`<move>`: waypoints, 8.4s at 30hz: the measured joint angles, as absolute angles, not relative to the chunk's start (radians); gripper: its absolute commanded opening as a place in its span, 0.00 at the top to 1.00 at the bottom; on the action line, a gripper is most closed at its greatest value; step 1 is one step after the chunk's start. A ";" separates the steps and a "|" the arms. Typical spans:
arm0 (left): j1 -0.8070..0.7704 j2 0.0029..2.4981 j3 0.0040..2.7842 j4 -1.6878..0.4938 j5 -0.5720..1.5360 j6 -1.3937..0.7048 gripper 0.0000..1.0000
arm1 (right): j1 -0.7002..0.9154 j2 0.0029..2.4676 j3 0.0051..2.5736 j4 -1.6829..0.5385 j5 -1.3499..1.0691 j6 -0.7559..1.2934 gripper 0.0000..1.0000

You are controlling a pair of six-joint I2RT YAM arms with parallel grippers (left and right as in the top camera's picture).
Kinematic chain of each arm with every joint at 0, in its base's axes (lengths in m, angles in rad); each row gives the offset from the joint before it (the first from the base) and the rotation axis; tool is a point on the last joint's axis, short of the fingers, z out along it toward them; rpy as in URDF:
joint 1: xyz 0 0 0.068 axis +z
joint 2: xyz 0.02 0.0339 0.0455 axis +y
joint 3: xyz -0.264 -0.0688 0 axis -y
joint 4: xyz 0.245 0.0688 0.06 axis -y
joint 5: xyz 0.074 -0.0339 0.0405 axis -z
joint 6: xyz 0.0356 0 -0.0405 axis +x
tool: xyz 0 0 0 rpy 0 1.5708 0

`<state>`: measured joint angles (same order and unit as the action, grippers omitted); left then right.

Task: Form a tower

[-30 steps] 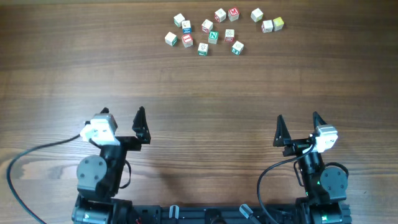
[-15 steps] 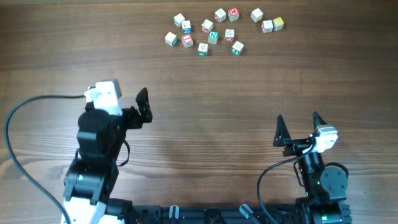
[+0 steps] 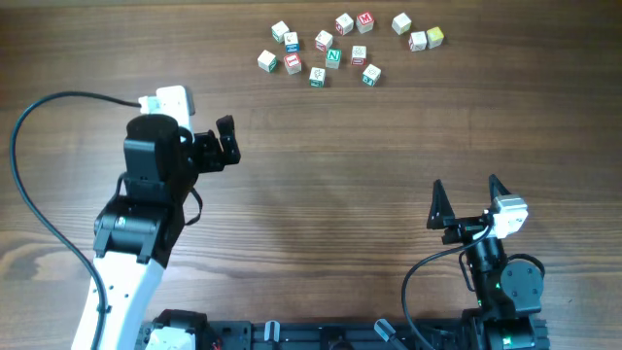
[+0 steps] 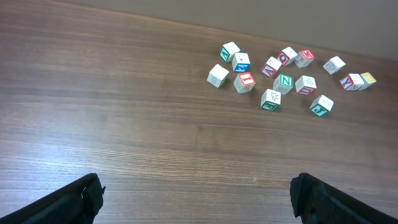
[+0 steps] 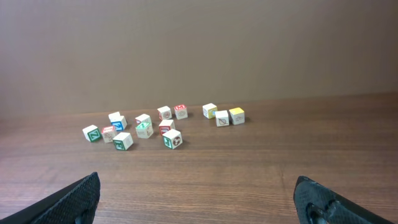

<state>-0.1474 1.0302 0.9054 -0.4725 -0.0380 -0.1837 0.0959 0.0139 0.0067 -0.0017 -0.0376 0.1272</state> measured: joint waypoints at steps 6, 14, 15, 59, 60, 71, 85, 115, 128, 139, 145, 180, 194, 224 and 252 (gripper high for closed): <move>-0.147 1.032 0.909 -0.480 0.015 -0.184 0.00 | 0.096 0.014 0.007 -0.001 -0.038 0.127 0.00; -0.147 1.032 0.912 -0.577 0.068 -0.184 0.00 | 0.096 0.014 0.007 -0.001 -0.038 0.127 0.00; -0.147 1.032 0.912 -0.576 0.084 -0.184 0.00 | 0.096 0.014 0.007 -0.002 -0.038 0.127 0.00; -0.270 1.601 1.442 -0.580 -0.002 -0.235 0.00 | 0.096 0.014 0.007 -0.001 -0.038 0.127 0.00; -0.270 1.601 1.442 -0.588 -0.002 -0.234 0.00 | 0.096 0.014 0.007 -0.001 -0.038 0.127 0.00; -0.270 1.602 1.442 -0.610 -0.002 -0.234 0.00 | 0.096 0.014 0.007 -0.002 -0.038 0.127 0.01; -0.273 1.767 1.654 -0.627 0.008 -0.235 0.00 | 0.096 0.015 0.007 -0.001 -0.038 0.127 0.00; -0.158 2.444 1.850 -0.219 0.057 -0.176 0.06 | 0.096 0.016 0.007 -0.001 -0.038 0.127 0.00; -0.186 2.450 1.870 -0.302 0.036 -0.158 0.52 | 0.096 0.016 0.007 -0.001 -0.038 0.127 0.00; -0.191 2.405 1.874 -0.402 -0.034 -0.159 0.69 | 0.096 0.016 0.007 -0.001 -0.038 0.127 0.00; -0.192 2.263 1.872 -0.490 -0.038 -0.159 0.70 | 0.096 0.016 0.007 -0.001 -0.038 0.127 0.00; -0.583 2.114 1.425 -0.457 -0.110 -0.455 0.64 | 0.096 0.016 0.007 -0.002 -0.038 0.127 0.00; -0.612 2.114 1.417 -0.451 -0.134 -0.426 0.60 | 0.096 0.016 0.007 -0.001 -0.038 0.127 0.00; -0.624 2.114 1.412 -0.445 -0.133 -0.429 0.52 | 0.096 0.016 0.007 -0.002 -0.038 0.127 0.00; -0.624 2.114 1.411 -0.432 -0.136 -0.525 0.40 | 0.096 0.016 0.007 -0.001 -0.038 0.127 0.00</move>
<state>-0.6239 2.1139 1.4109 -0.4316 -0.1364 -0.5247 0.0959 0.0158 0.0067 -0.0013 -0.0380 0.1272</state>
